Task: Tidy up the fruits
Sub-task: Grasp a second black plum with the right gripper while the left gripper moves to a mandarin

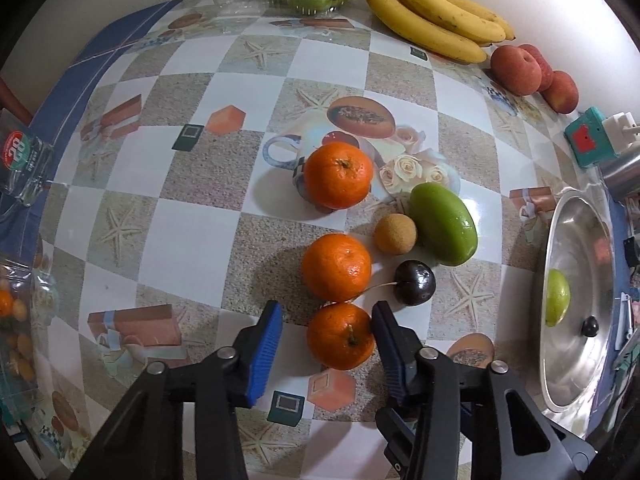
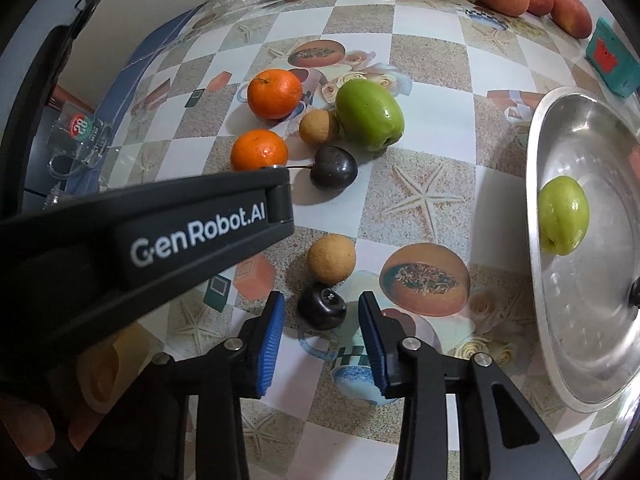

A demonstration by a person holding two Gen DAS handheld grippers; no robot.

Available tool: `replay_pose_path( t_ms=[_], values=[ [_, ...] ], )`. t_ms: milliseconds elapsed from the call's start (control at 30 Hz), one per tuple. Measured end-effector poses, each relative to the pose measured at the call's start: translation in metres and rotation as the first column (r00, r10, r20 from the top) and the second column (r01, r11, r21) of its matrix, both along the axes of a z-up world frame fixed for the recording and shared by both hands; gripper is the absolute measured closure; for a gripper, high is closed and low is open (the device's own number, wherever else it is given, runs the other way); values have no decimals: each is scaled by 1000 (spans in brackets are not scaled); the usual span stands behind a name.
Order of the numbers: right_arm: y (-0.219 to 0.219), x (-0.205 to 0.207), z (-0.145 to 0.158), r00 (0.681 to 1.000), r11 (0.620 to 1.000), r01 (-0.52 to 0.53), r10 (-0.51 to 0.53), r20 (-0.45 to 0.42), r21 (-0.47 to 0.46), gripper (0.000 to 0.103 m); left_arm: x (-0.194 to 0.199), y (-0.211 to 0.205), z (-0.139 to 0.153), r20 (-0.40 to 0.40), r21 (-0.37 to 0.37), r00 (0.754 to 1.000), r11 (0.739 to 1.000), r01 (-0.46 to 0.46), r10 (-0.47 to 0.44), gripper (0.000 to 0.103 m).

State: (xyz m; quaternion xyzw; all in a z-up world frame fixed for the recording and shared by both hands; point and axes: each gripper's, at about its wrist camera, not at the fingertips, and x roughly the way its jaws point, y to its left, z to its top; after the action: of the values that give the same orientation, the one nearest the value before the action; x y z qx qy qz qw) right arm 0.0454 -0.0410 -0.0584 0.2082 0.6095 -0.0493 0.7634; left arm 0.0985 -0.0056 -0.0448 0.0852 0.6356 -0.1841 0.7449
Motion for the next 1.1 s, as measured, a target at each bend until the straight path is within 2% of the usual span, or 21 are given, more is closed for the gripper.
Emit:
replay_pose_path(
  t_ms=[133,300,733,767,833,867,933,1100],
  values=[
    [-5,0,3,1000,1000,4,-5,8,11,68,-2,-2,3,-7,-30,1000,1000,-1,1,70],
    [-8,-14,7,1000,1000,8,-8,12,23,72,-3,-2,4,-4,-34,1000,999,-3,3,71],
    [-6,-17,3,1000,1000,1,0,-9,16,74,1,12,14,17,-39,999,998,-41,41,72],
    [-7,-17,2,1000,1000,1,0,-11,21,74,1,13,17,19,-40,999,998,-46,47,75],
    [-7,-17,2,1000,999,-4,4,-13,31,77,-2,18,32,72,-33,996,998,-57,60,88],
    [-9,-18,3,1000,999,1,0,-15,41,77,-7,24,47,131,-35,989,997,-65,69,88],
    [-15,-15,8,999,999,34,-35,6,42,77,-11,31,63,194,-42,977,996,-81,87,88],
    [-23,-39,18,993,990,114,-117,29,83,77,-32,47,64,164,-130,982,989,-67,89,88]
  ],
)
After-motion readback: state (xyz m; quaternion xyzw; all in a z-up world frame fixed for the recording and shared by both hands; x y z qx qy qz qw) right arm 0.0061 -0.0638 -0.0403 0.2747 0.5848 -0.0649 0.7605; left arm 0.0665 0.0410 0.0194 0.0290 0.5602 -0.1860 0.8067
